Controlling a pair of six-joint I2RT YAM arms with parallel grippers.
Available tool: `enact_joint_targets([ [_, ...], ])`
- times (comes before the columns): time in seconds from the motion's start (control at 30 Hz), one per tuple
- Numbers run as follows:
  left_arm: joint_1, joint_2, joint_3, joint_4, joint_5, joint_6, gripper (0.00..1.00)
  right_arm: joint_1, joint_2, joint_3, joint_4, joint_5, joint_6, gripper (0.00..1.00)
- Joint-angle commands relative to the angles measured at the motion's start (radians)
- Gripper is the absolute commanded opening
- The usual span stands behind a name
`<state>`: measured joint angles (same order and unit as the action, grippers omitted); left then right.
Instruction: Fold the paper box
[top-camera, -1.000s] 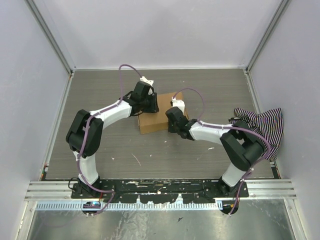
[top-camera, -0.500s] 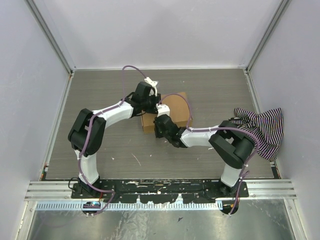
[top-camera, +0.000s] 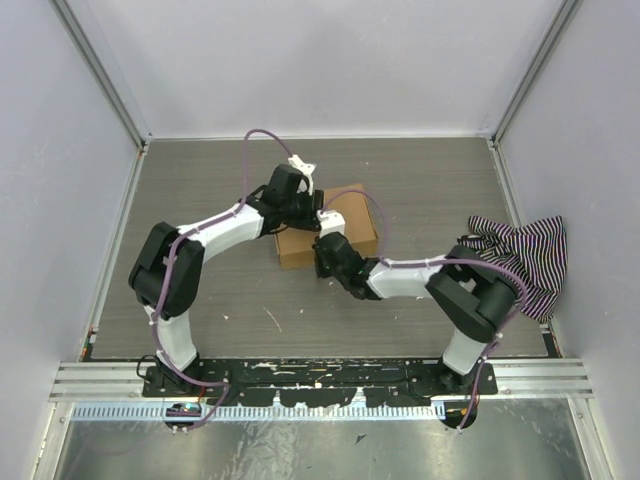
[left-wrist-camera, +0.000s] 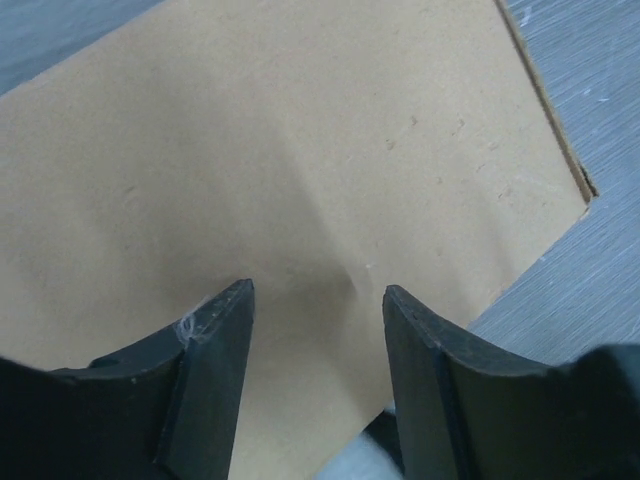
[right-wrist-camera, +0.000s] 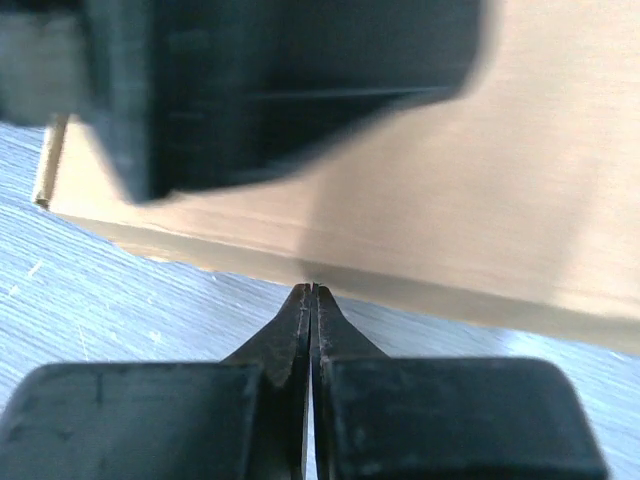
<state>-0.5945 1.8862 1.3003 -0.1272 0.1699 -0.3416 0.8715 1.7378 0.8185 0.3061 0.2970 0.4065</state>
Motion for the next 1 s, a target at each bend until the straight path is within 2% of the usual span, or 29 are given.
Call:
enact_joint_targets([
  [0.0,-0.001,-0.128,-0.051,-0.118,-0.139,0.024,0.64,-0.01,-0.198,-0.07,-0.031,0.137,-0.03,0.03],
  [0.2,0.003,-0.328,-0.166,-0.101,-0.272,0.003,0.67,-0.046,-0.307,-0.149,-0.176,0.264,0.004,0.02],
  [0.43,0.004,-0.493,-0.413,-0.067,-0.326,-0.051,0.66,-0.256,-0.425,-0.247,-0.195,0.153,0.116,0.02],
  [0.53,0.004,-0.54,-0.47,-0.089,-0.319,-0.071,0.64,-0.281,-0.458,-0.227,-0.232,0.158,0.103,0.02],
  [0.7,0.004,-0.561,-0.525,-0.103,-0.29,-0.111,0.63,-0.296,-0.416,-0.149,-0.335,0.248,0.087,0.02],
  [0.77,0.005,-0.576,-0.535,-0.119,-0.301,-0.12,0.63,-0.315,-0.419,-0.136,-0.353,0.24,0.093,0.02],
  [0.87,0.004,-0.607,-0.537,-0.168,-0.349,-0.14,0.64,-0.33,-0.455,-0.14,-0.361,0.218,0.095,0.17],
  [0.9,0.004,-0.608,-0.535,-0.185,-0.362,-0.142,0.65,-0.331,-0.469,-0.14,-0.368,0.217,0.094,0.28],
  [0.97,0.004,-0.656,-0.533,-0.216,-0.398,-0.152,0.71,-0.332,-0.497,-0.14,-0.38,0.203,0.081,0.63],
])
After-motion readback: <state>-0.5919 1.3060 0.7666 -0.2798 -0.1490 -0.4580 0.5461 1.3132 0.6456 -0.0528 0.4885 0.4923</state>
